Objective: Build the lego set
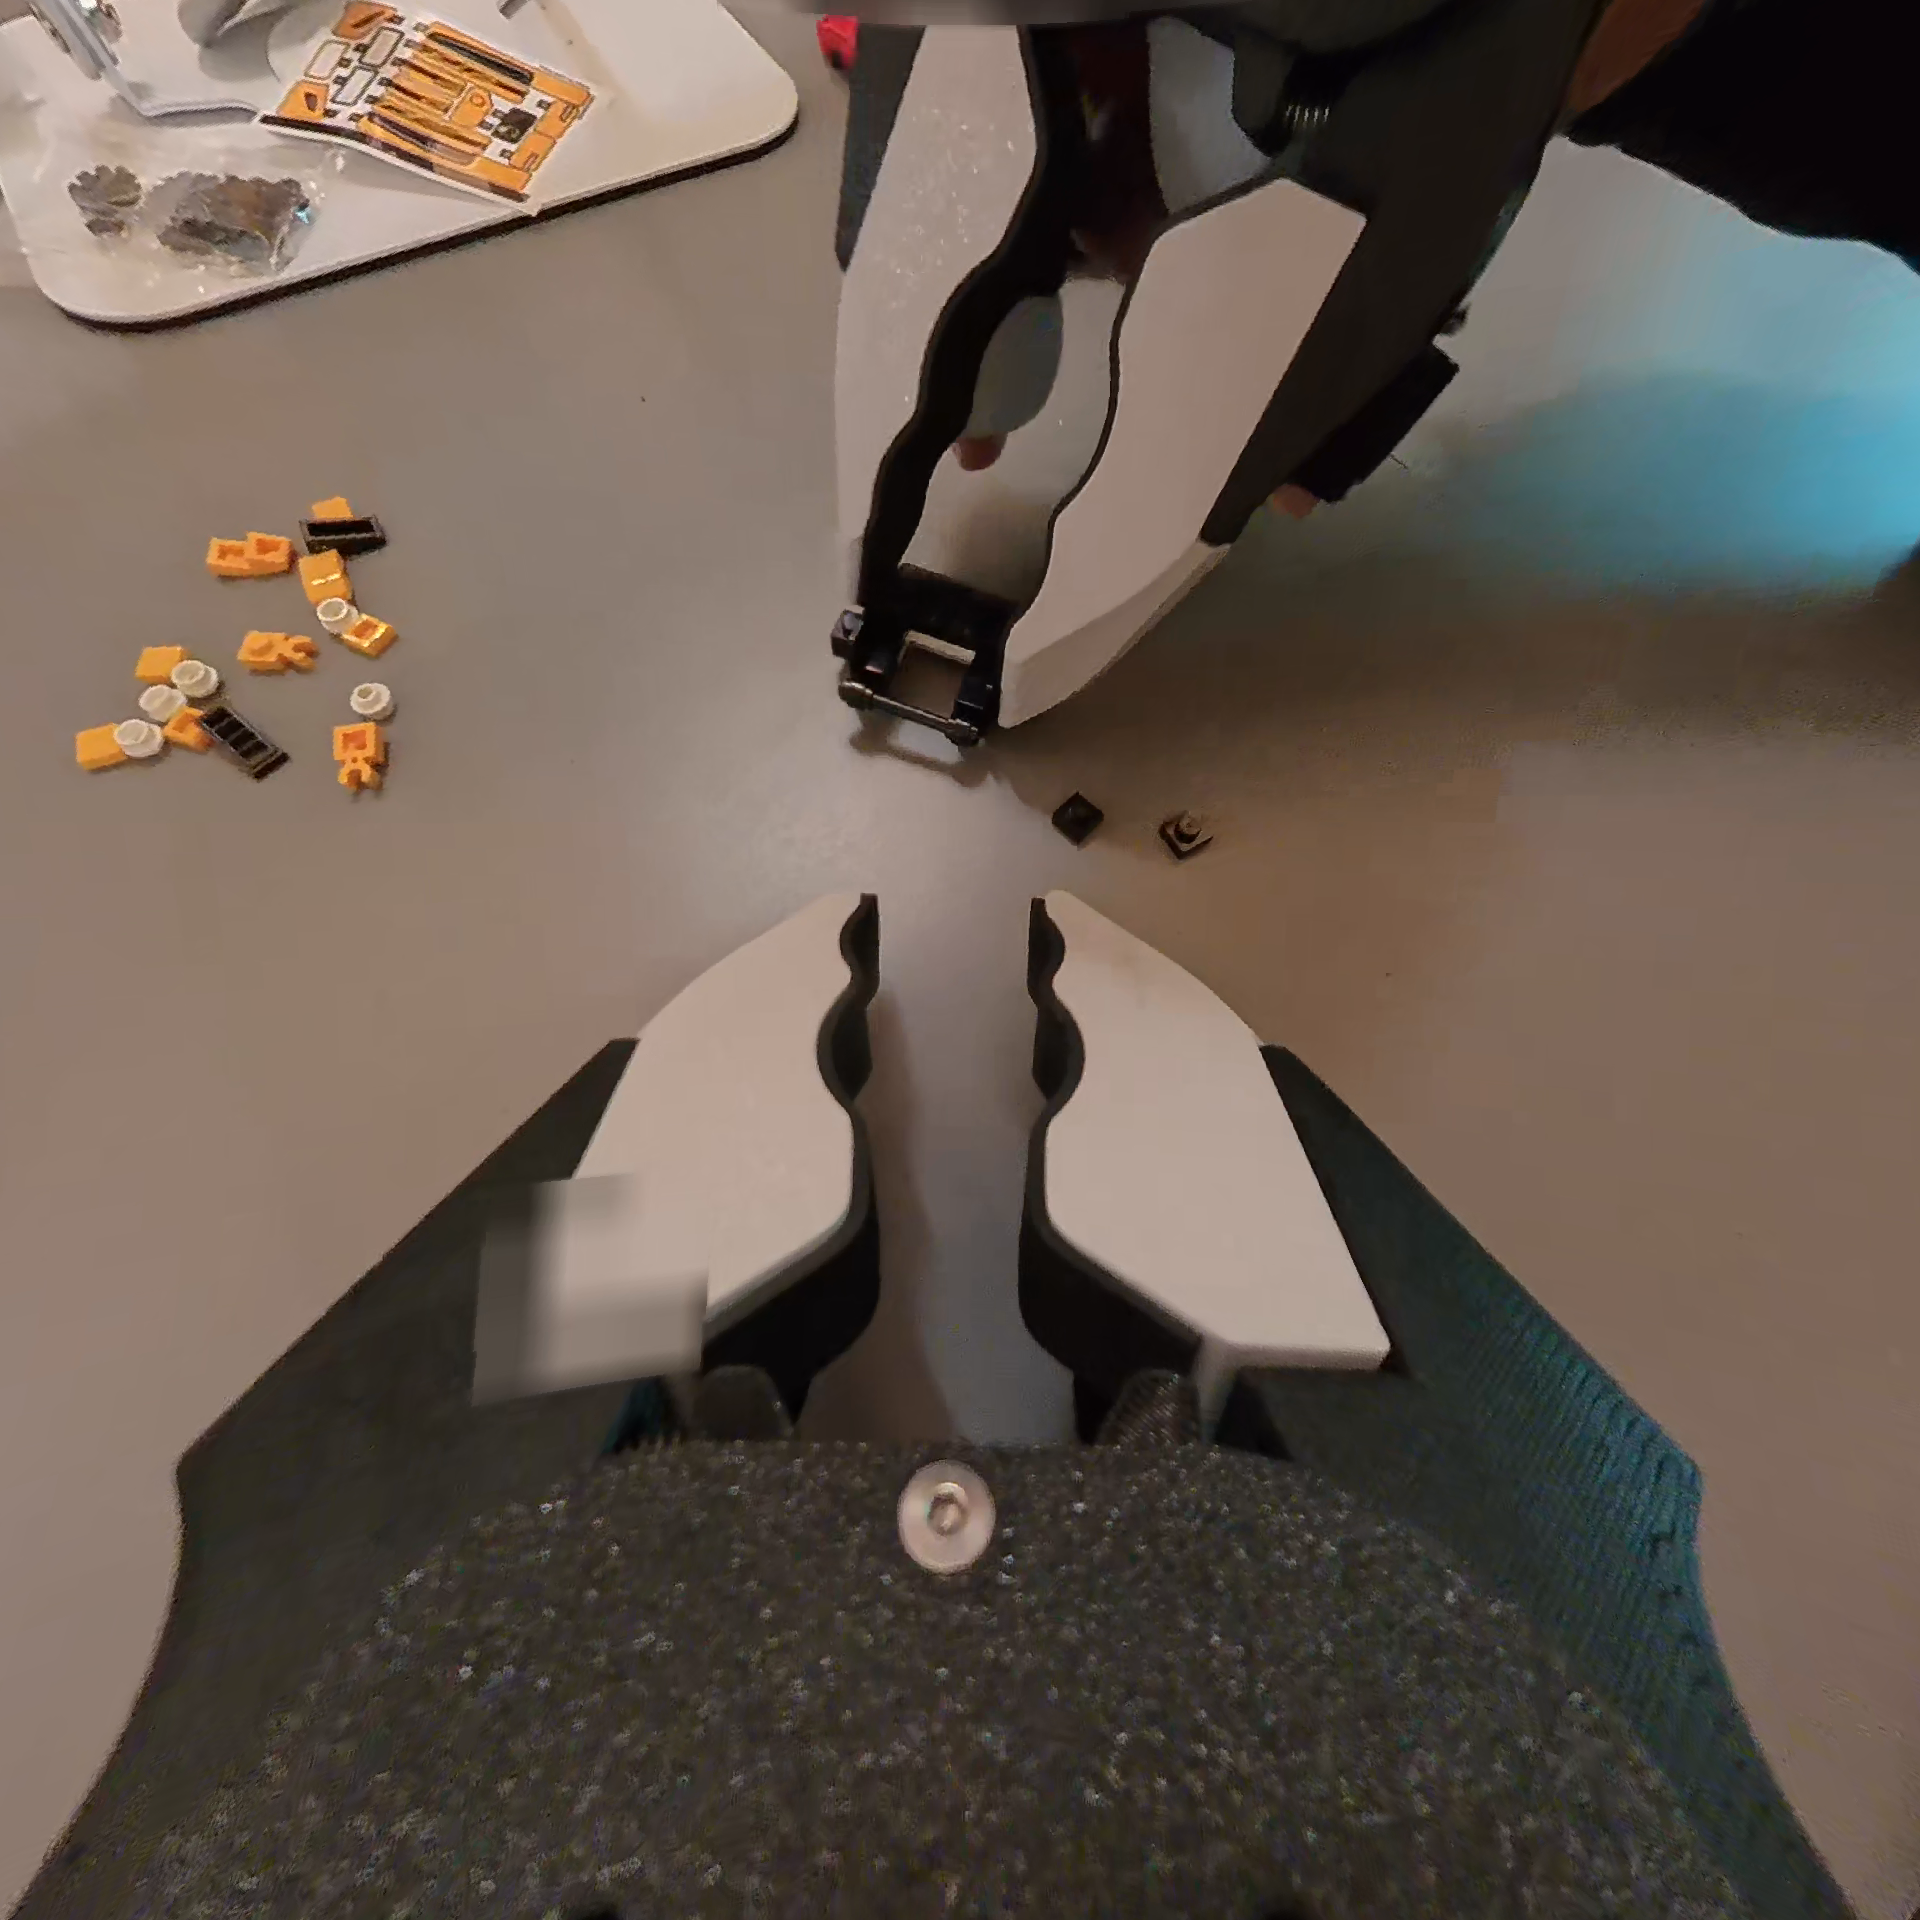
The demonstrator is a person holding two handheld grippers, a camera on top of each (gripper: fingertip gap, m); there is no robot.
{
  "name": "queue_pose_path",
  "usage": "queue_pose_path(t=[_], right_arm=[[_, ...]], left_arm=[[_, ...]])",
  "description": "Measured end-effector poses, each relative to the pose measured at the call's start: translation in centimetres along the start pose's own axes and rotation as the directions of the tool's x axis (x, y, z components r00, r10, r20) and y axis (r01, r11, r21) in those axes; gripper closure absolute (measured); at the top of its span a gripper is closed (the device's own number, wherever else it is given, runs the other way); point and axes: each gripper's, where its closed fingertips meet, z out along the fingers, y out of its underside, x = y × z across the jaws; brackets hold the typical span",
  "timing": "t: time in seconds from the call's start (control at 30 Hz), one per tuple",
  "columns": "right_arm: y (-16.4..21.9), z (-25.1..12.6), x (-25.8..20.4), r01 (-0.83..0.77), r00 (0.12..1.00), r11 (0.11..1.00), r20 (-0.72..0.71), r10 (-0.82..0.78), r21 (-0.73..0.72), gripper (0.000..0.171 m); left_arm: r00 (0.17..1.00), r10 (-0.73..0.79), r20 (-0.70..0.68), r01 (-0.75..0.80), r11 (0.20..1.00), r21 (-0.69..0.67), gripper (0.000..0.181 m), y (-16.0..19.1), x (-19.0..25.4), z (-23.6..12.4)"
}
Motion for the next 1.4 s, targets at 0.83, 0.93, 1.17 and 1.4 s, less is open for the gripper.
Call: queue_pose_path(t=[0.83, 0.93, 1.17, 1.4], right_arm=[[1.0, -5.1, -2.7, -0.245, 0.914, 0.938, -0.264, 0.308, 0.246, 0.123], [0.3, -5.7, -2.3, -0.277, 0.888, 0.904, -0.272, 0.37, 0.326, 0.123], [1.0, -7.0, -0.5, -0.298, 0.838, 0.836, -0.295, 0.46, 0.46, 0.128], [1.4, -7.0, 0.5, -0.295, 0.83, 0.794, -0.269, 0.489, 0.531, 0.131]], left_arm=[[0.882, 0.304, -0.359, -0.337, 0.941, -0.03, 0.142, -5.3, -1.4, 0.4], [0.852, 0.327, -0.408, -0.384, 0.921, -0.064, 0.137, -4.0, -1.4, 3.0], [0.815, 0.328, -0.477, -0.376, 0.927, -0.005, 0.127, -3.8, 0.0, 5.7], [0.785, 0.325, -0.527, -0.379, 0.925, 0.005, 0.128, -3.4, 0.1, 6.3]])
